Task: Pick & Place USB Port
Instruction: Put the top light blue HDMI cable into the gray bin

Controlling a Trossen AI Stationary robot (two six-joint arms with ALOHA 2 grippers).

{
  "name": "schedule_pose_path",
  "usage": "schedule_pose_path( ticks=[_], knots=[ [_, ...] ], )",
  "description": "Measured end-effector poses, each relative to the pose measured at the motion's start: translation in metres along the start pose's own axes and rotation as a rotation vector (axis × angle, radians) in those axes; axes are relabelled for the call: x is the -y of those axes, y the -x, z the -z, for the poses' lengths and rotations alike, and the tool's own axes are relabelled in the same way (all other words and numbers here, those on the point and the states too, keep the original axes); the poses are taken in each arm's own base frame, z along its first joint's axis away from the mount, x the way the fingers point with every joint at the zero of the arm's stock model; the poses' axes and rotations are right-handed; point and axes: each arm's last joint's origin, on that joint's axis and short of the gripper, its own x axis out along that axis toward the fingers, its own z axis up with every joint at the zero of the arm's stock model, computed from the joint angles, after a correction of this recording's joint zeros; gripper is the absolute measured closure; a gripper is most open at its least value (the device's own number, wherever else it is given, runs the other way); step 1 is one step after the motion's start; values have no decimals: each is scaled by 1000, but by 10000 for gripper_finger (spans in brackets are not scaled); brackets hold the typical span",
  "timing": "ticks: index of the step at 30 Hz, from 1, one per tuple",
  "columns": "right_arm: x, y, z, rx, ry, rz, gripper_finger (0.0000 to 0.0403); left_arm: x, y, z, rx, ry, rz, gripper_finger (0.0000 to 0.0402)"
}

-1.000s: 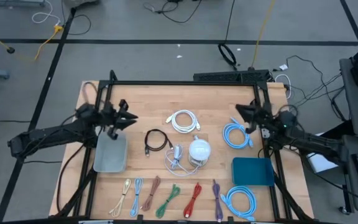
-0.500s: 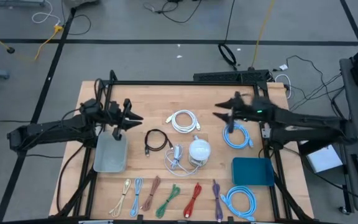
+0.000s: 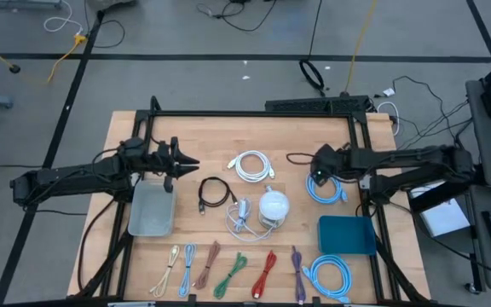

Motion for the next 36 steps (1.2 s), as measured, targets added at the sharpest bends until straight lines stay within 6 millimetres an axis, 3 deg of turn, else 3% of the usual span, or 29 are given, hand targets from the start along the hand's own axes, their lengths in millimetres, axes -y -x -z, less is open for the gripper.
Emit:
schedule_pose_path(
  ticks=[6,12,27,36],
  knots=[
    [-8,8,21,-165,11,-66,190,0,0,3,-29,-12,-3,311],
    [-13,9,31,-120,69,-35,190,0,0,3,-27,-23,-3,311],
    [3,-55,81,-184,15,32,191,0,0,-4,36,-29,3,311],
    [2,-63,87,-167,-84,17,198,5,-1,-6,63,-36,38,311]
  ],
)
